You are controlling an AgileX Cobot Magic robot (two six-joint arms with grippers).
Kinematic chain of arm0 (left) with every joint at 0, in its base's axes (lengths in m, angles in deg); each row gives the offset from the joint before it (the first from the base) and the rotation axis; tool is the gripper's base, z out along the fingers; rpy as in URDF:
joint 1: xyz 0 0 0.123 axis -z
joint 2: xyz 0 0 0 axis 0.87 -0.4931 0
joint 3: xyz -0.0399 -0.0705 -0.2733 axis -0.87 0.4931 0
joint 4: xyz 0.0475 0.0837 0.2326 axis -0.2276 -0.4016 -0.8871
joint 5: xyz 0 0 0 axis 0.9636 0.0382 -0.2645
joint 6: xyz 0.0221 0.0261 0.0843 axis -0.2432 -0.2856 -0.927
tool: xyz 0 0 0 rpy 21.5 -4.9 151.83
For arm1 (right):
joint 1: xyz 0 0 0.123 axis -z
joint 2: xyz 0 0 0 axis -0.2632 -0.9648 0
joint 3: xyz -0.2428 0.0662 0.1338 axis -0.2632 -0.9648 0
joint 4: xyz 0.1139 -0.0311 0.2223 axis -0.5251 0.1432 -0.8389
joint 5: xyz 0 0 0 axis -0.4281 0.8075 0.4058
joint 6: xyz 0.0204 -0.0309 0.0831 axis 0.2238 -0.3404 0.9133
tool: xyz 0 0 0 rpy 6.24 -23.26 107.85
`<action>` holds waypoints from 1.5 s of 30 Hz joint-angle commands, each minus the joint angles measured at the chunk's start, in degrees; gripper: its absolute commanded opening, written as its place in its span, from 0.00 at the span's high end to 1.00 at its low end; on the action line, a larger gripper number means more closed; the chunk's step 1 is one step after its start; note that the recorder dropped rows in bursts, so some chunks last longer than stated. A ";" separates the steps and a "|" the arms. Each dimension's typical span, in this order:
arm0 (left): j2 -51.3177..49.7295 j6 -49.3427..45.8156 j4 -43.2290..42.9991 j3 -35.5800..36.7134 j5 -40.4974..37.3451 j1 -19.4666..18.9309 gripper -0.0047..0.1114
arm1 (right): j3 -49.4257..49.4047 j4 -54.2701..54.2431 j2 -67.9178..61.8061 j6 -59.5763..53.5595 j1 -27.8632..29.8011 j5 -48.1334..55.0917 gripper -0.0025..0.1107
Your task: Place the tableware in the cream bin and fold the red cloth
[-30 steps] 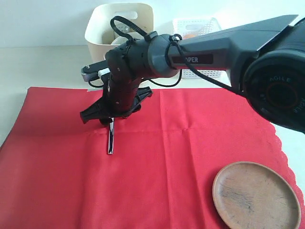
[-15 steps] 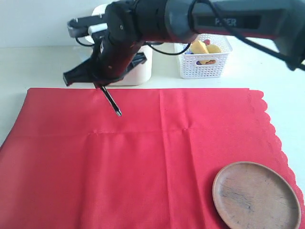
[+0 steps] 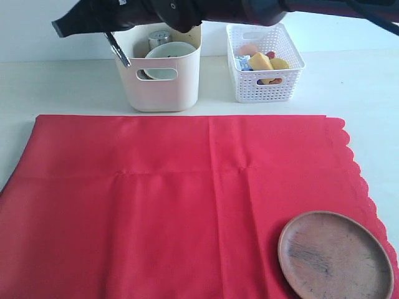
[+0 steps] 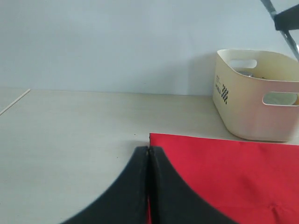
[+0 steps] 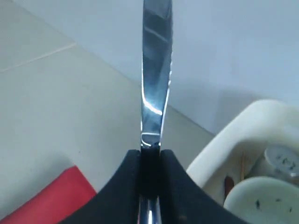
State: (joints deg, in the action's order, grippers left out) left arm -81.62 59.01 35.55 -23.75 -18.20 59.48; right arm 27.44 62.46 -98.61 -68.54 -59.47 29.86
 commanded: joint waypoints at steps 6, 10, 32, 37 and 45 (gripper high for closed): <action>0.34 -0.01 -0.01 -0.01 -0.15 0.33 0.94 | 0.16 -2.06 -2.27 1.40 6.32 -13.02 0.98; 0.34 -0.01 -0.01 -0.01 -0.15 0.33 0.94 | 0.16 -3.80 -3.39 1.30 8.01 -17.10 0.98; 0.34 -0.01 -0.01 -0.01 -0.15 0.33 0.94 | 0.16 -5.28 -6.85 -1.69 9.37 -17.80 0.36; 0.34 -0.01 -0.01 -0.01 -0.15 0.33 0.94 | 0.16 -5.28 -6.04 2.65 9.37 -17.38 0.36; 0.34 -0.01 -0.01 -0.01 -0.15 0.33 0.94 | 0.16 -5.28 -0.64 3.84 7.21 13.33 0.36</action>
State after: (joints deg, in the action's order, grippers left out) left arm -81.62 59.01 35.55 -23.75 -18.20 59.48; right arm 27.44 57.13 -100.64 -59.63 -50.93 30.75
